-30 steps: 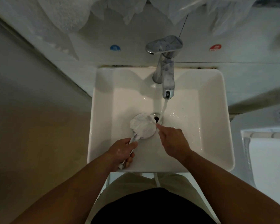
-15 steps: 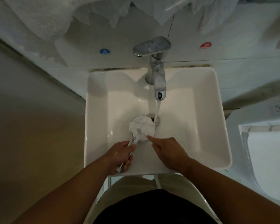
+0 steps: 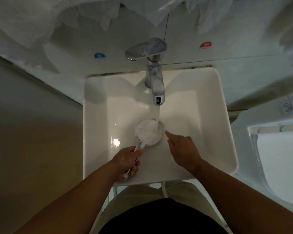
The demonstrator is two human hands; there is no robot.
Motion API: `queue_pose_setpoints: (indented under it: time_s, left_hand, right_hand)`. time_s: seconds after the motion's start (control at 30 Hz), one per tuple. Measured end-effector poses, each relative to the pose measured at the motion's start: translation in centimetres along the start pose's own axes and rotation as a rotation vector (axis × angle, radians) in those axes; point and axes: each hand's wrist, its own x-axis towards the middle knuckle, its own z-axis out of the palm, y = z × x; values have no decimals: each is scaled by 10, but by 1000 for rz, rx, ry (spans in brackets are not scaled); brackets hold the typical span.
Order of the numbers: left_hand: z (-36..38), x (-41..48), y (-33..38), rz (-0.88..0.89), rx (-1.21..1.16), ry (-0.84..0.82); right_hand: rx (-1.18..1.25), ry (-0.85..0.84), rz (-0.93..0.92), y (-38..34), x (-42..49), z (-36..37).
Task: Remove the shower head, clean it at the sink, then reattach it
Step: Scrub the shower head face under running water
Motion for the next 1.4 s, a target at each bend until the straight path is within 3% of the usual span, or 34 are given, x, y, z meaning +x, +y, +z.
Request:
queue_pose_setpoints:
  time_s: [0.13,0.3,0.5,0.63,0.8,0.93,1.07,1.23,1.33,1.4]
  left_hand:
    - [2,0,0,-6,-17,-2]
    - [3,-1,1,-1,-10,4]
    - [3,-1,2,3,-6,4]
    - [8,1,7,5,-7,-4]
    - [10,4,11,-14,-25,-14]
    - [10,5,11,-7,-16,-19]
    - [9,6,10,-4,-15,-19]
    - [10,5,10,-18,-22,-11]
    - [10,5,11,-24,-28,-13]
    - [11,5,11,-24,-28,-15]
  right_hand:
    - [-8,-143,-117,-18,-20,6]
    - [-22,16,19,2,14,-1]
    - [1,-57,-51,-5,-7,6]
    - [37,8,7,1,11,2]
    - [1,-98,-71,-10,-6,5]
    - [-9,32,61,5,13,-3]
    - [-5,-93,-100,-16,-4,10]
    - [-57,21,49,1,21,-4]
    - [-10,-99,-80,-14,5,6]
    - [-17,-69,-77,-6,10,4]
